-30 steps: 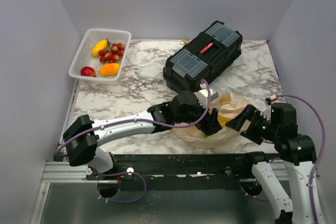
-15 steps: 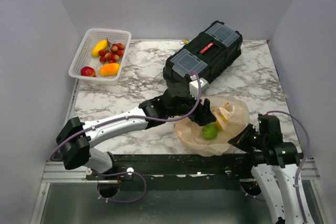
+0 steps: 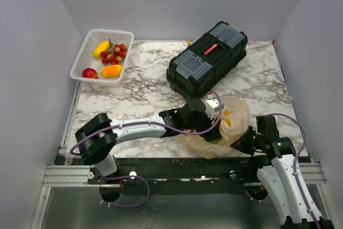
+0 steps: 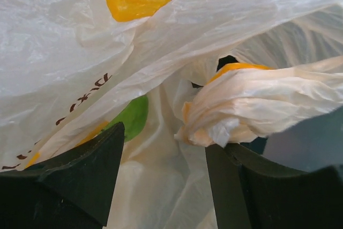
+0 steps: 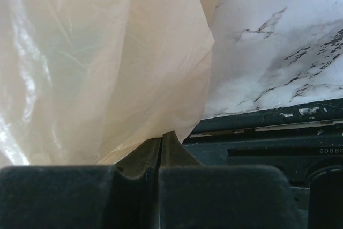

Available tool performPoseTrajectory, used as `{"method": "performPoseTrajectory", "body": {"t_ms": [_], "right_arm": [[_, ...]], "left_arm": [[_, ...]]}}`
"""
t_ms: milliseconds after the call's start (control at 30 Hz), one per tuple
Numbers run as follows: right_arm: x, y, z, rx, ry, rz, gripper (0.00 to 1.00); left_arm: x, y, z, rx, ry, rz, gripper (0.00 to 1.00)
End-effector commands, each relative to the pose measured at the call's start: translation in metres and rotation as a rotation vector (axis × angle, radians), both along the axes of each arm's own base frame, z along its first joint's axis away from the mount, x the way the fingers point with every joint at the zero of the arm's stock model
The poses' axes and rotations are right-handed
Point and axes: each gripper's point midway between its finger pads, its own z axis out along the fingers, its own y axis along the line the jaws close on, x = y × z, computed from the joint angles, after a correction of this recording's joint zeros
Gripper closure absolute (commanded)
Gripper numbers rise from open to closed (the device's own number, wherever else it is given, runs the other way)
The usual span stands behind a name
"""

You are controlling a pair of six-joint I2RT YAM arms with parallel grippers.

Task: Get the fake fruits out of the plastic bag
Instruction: Take out the fake fruit from the plastic bag.

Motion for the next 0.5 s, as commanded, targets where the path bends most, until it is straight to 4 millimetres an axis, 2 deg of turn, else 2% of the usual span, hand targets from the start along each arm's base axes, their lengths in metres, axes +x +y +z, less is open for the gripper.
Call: {"method": "performPoseTrajectory", "body": {"t_ms": [0,100,267,467], "right_arm": [[0.004,-0.003,-0.011,-0.018,0.014,-0.018,0.99],[0.007,0.001,-0.013,0.004,0.006,-0.016,0.99],[0.006,0.004,-0.016,0.015,0.011,0.005,0.99],[0.009,0.003,-0.011,0.014,-0.017,0.003,0.99]], "left_arm": [[0.021,0.002,-0.034,0.067,-0.099,0.082,0.40],[0.032,0.000,-0.048,0.081,-0.149,0.132,0.36],[0.051,-0.013,-0.056,0.126,-0.189,0.200,0.30],[0.061,-0.023,-0.073,0.173,-0.172,0.238,0.23]]}}
